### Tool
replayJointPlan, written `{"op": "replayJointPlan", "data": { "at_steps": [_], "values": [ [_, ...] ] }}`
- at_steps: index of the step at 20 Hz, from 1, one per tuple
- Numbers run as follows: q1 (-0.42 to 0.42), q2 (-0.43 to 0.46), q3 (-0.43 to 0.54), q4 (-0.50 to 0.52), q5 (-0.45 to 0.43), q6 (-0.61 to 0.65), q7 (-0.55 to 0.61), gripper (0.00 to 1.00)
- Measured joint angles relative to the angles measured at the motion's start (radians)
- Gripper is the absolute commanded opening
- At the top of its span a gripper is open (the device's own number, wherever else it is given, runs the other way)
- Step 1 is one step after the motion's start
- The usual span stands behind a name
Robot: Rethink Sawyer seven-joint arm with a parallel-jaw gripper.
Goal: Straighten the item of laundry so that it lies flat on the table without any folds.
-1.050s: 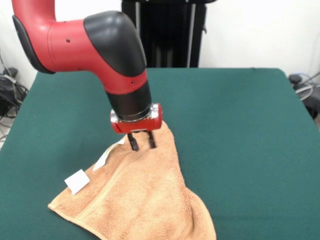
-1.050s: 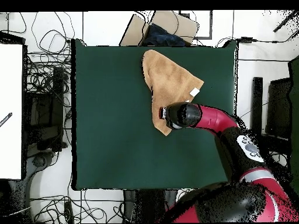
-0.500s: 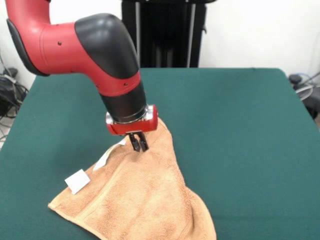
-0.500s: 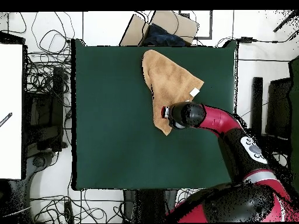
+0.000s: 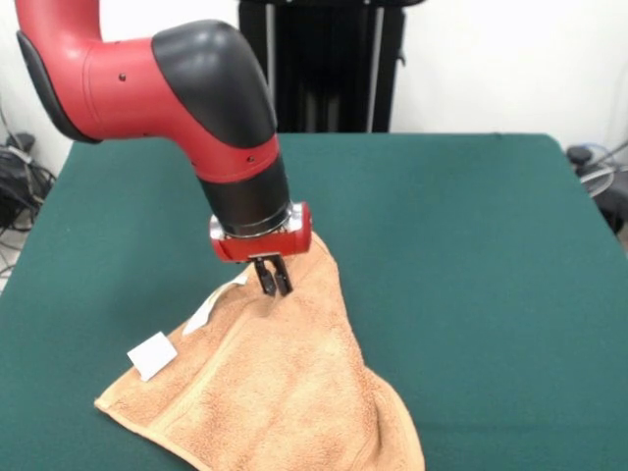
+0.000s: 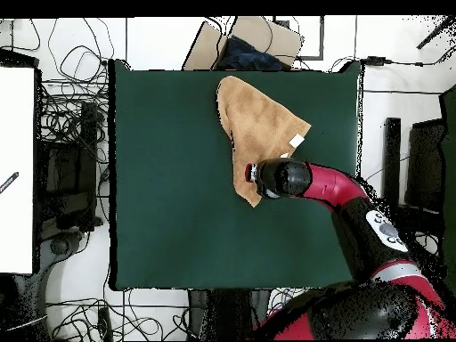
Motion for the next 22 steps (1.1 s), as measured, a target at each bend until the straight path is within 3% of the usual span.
{"op": "replayJointPlan", "data": {
  "at_steps": [14,22],
  "values": [
    [0.009,-0.027,-0.025,0.065,0.0,-0.115,0.0,0.0],
    [0.022,-0.116,-0.048,0.153,0.0,-0.128,0.0,0.0]
  ]
}}
